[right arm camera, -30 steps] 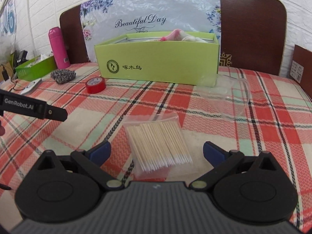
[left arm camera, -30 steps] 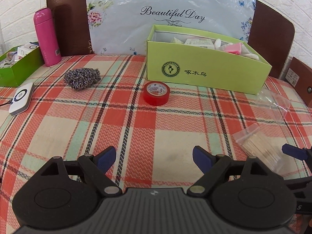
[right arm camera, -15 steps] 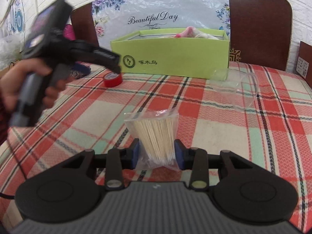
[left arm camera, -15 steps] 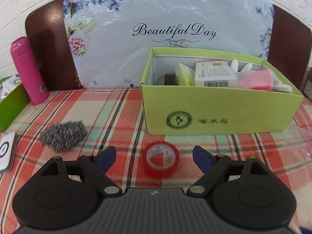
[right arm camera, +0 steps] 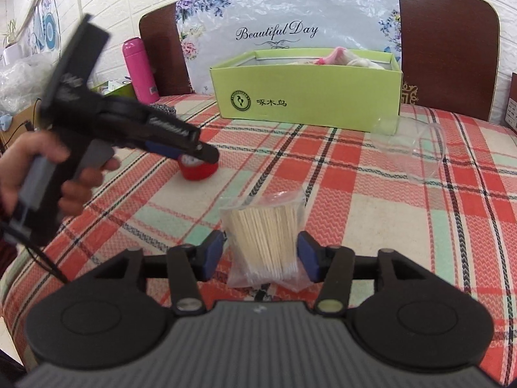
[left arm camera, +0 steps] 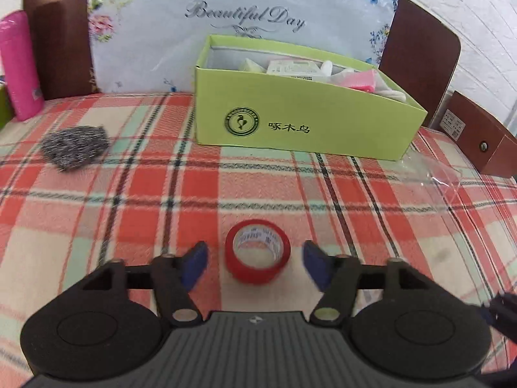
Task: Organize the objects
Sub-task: 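Grasp the red tape roll with left tool while right tool grasps cotton swab bag, then carry the red tape and swab bag into the green box, release both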
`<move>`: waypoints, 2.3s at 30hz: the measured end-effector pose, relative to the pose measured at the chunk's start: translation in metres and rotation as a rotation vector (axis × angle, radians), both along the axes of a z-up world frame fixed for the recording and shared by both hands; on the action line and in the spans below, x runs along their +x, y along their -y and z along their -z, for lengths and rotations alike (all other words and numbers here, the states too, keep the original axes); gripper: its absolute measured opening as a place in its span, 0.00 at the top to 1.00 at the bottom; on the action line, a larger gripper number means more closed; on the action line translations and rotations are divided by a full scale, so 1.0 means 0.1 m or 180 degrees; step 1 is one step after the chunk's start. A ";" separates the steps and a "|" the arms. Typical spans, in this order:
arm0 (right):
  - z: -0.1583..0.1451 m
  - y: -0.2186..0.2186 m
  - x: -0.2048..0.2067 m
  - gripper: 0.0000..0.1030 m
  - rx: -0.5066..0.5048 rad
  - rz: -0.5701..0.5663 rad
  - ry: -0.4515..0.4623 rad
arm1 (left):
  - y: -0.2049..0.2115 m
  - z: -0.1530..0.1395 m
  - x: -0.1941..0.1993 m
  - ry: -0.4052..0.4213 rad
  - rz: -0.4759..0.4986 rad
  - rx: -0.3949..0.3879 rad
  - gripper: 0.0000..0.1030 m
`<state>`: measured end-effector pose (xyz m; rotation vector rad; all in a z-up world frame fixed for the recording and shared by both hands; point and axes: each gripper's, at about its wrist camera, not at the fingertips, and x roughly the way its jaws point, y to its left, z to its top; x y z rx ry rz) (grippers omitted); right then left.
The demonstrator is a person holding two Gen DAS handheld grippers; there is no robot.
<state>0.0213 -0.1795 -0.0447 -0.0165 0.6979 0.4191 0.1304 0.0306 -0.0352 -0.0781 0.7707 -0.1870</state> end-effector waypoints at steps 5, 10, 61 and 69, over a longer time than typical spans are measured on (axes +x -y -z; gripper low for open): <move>0.06 0.03 0.02 0.47 -0.0023 0.0054 -0.0074 | 0.03 -0.03 -0.07 0.0105 -0.0022 0.0144 0.24; 0.05 0.02 -0.01 0.47 -0.0030 0.0051 -0.0054 | 0.10 0.02 0.12 0.0040 -0.0093 0.0148 0.24; -1.28 0.39 1.44 0.76 0.0318 0.0464 0.0899 | 0.38 -1.33 0.68 0.0991 0.0276 0.0195 0.52; -1.06 0.27 2.21 0.75 0.0225 0.0593 0.0855 | 0.34 -1.14 1.35 0.0842 0.0102 0.0260 0.52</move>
